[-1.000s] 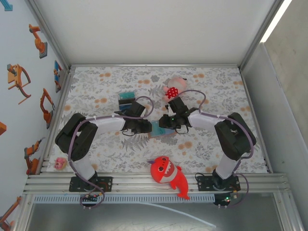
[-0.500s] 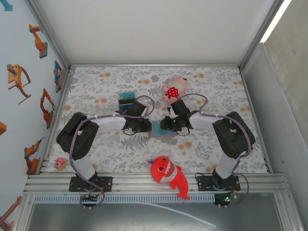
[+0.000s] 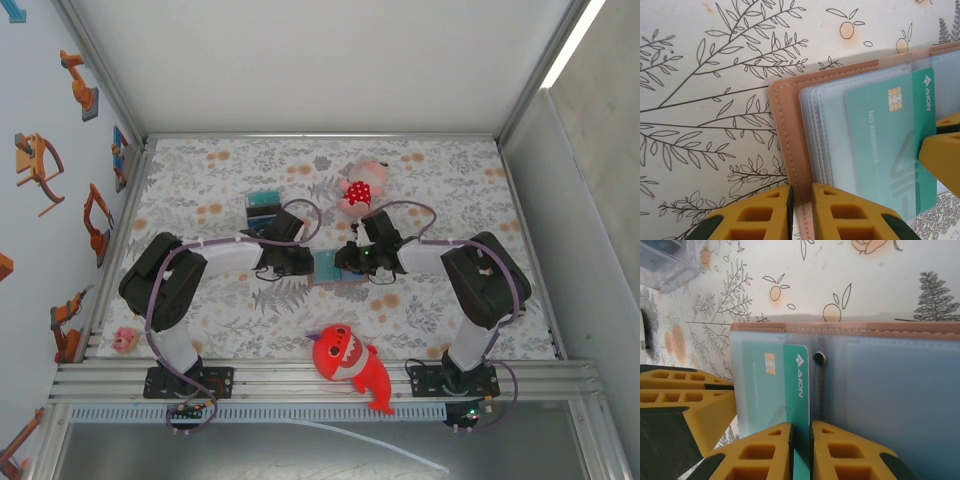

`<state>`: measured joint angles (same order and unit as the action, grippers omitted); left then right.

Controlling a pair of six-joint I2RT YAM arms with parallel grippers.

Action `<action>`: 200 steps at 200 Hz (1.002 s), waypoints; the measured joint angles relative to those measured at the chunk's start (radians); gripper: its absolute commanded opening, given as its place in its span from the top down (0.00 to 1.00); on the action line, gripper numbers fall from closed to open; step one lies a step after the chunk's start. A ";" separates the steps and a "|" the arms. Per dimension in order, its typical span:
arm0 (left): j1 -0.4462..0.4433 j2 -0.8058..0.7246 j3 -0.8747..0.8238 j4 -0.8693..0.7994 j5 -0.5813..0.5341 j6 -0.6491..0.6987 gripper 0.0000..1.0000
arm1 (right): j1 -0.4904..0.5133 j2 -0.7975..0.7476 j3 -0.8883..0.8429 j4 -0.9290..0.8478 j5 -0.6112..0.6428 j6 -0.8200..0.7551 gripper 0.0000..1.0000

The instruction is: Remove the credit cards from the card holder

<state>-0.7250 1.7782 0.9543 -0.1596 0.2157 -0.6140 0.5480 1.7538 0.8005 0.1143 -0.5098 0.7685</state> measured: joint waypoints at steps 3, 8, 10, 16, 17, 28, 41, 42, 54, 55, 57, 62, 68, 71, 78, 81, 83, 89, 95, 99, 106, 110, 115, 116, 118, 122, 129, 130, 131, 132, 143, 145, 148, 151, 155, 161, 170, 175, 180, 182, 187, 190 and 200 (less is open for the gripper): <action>0.000 0.000 0.000 0.000 0.000 0.000 0.83 | -0.001 0.000 -0.001 0.004 -0.001 0.000 0.85; 0.000 0.000 0.001 -0.002 0.000 0.000 0.83 | -0.002 0.000 -0.003 0.008 -0.004 0.002 0.85; 0.000 0.000 0.001 -0.002 0.000 0.000 0.83 | -0.003 0.000 -0.005 0.011 -0.005 0.002 0.85; 0.000 0.001 0.002 -0.004 -0.001 0.000 0.83 | -0.005 0.000 -0.009 0.019 -0.008 0.003 0.85; 0.000 0.001 0.002 -0.004 -0.002 0.000 0.83 | -0.005 0.000 -0.010 0.021 -0.009 0.003 0.85; 0.000 0.002 0.004 -0.006 -0.003 0.000 0.84 | -0.010 0.000 -0.021 0.037 -0.020 0.010 0.85; 0.000 0.004 0.008 -0.012 -0.003 0.000 0.84 | -0.017 0.000 -0.034 0.058 -0.032 0.018 0.86; 0.000 0.004 0.008 -0.013 -0.004 0.000 0.84 | -0.018 0.000 -0.035 0.060 -0.033 0.018 0.87; 0.000 0.005 0.009 -0.014 -0.003 0.000 0.84 | -0.023 0.000 -0.045 0.079 -0.044 0.024 0.90; 0.000 0.005 0.009 -0.014 -0.003 0.000 0.84 | -0.024 0.000 -0.046 0.082 -0.045 0.026 0.90; 0.000 0.005 0.009 -0.014 -0.003 0.000 0.84 | -0.024 0.000 -0.047 0.084 -0.047 0.027 0.91; 0.000 0.005 0.009 -0.014 -0.003 0.000 0.84 | -0.026 0.000 -0.048 0.088 -0.052 0.029 0.93; 0.000 0.005 0.009 -0.014 -0.004 0.000 0.84 | -0.028 0.000 -0.048 0.093 -0.056 0.032 0.94; 0.000 0.005 0.009 -0.014 -0.004 0.000 0.84 | -0.029 0.000 -0.048 0.095 -0.059 0.036 0.95; 0.000 0.005 0.010 -0.015 -0.004 0.000 0.84 | -0.031 0.000 -0.048 0.106 -0.067 0.039 0.95; 0.000 0.005 0.011 -0.016 -0.005 0.000 0.84 | -0.032 0.000 -0.048 0.109 -0.070 0.039 0.95; 0.000 0.005 0.011 -0.017 -0.005 0.000 0.84 | -0.033 0.000 -0.048 0.113 -0.072 0.040 0.95; 0.000 0.005 0.012 -0.018 -0.006 0.000 0.84 | -0.035 0.000 -0.048 0.118 -0.077 0.041 0.96; 0.000 0.006 0.013 -0.020 -0.006 0.000 0.84 | -0.037 0.000 -0.048 0.121 -0.079 0.044 0.97; 0.000 0.006 0.013 -0.021 -0.006 0.000 0.84 | -0.039 0.000 -0.049 0.124 -0.080 0.043 0.98; 0.000 0.006 0.013 -0.021 -0.006 0.001 0.84 | -0.041 0.000 -0.049 0.125 -0.082 0.044 0.98; 0.000 0.006 0.013 -0.021 -0.006 0.001 0.84 | -0.042 0.000 -0.049 0.126 -0.082 0.044 0.98; 0.000 0.006 0.014 -0.023 -0.006 0.001 0.84 | -0.045 0.000 -0.049 0.127 -0.083 0.044 0.98; 0.000 0.006 0.014 -0.023 -0.006 0.001 0.84 | -0.045 0.000 -0.049 0.127 -0.082 0.044 0.98; 0.000 0.006 0.014 -0.024 -0.007 0.001 0.84 | -0.046 0.000 -0.049 0.128 -0.083 0.044 0.98; 0.000 0.006 0.014 -0.025 -0.006 0.001 0.84 | -0.047 0.000 -0.049 0.127 -0.084 0.043 0.99; 0.000 0.006 0.014 -0.026 -0.006 0.001 0.84 | -0.050 0.000 -0.049 0.127 -0.084 0.043 1.00; 0.000 0.006 0.014 -0.027 -0.006 0.001 0.84 | -0.050 0.000 -0.049 0.127 -0.084 0.043 1.00; 0.000 0.006 0.015 -0.027 -0.006 0.001 0.84 | -0.050 0.000 -0.049 0.127 -0.084 0.043 1.00; 0.000 0.006 0.015 -0.027 -0.007 0.001 0.84 | -0.050 0.000 -0.049 0.127 -0.084 0.043 1.00; 0.000 0.006 0.016 -0.029 -0.006 0.003 0.84 | -0.052 0.000 -0.048 0.118 -0.081 0.039 1.00; 0.000 0.006 0.016 -0.030 -0.007 0.004 0.84 | -0.052 0.000 -0.048 0.116 -0.081 0.039 1.00; 0.000 0.006 0.017 -0.031 -0.007 0.004 0.84 | -0.052 0.000 -0.048 0.111 -0.079 0.034 1.00; 0.000 0.006 0.017 -0.032 -0.006 0.005 0.84 | -0.052 0.000 -0.047 0.108 -0.078 0.033 1.00; 0.000 0.006 0.018 -0.034 -0.007 0.005 0.84 | -0.053 0.000 -0.046 0.102 -0.076 0.028 1.00; 0.000 0.006 0.019 -0.036 -0.006 0.007 0.84 | -0.053 0.000 -0.045 0.095 -0.076 0.022 1.00; 0.000 0.006 0.019 -0.038 -0.007 0.008 0.84 | -0.053 0.000 -0.038 0.077 -0.072 0.015 1.00; 0.000 0.006 0.019 -0.039 -0.007 0.009 0.84 | -0.053 0.000 -0.034 0.068 -0.071 0.009 1.00; 0.000 0.006 0.019 -0.039 -0.007 0.010 0.84 | -0.054 -0.002 -0.031 0.058 -0.069 0.003 1.00; 0.000 0.006 0.019 -0.039 -0.007 0.011 0.84 | -0.054 -0.002 -0.028 0.053 -0.067 0.000 1.00; 0.001 0.006 0.019 -0.040 -0.007 0.012 0.85 | -0.054 -0.004 -0.025 0.045 -0.065 -0.004 1.00; 0.002 0.006 0.019 -0.040 -0.007 0.012 0.84 | -0.054 -0.005 -0.022 0.037 -0.063 -0.007 1.00; 0.004 0.006 0.019 -0.040 -0.006 0.015 0.84 | -0.054 -0.011 -0.014 0.015 -0.055 -0.019 1.00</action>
<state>-0.7212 1.7840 0.9733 -0.1997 0.2092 -0.5991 0.4938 1.7432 0.7864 0.1295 -0.5644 0.7494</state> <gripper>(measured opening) 0.156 0.038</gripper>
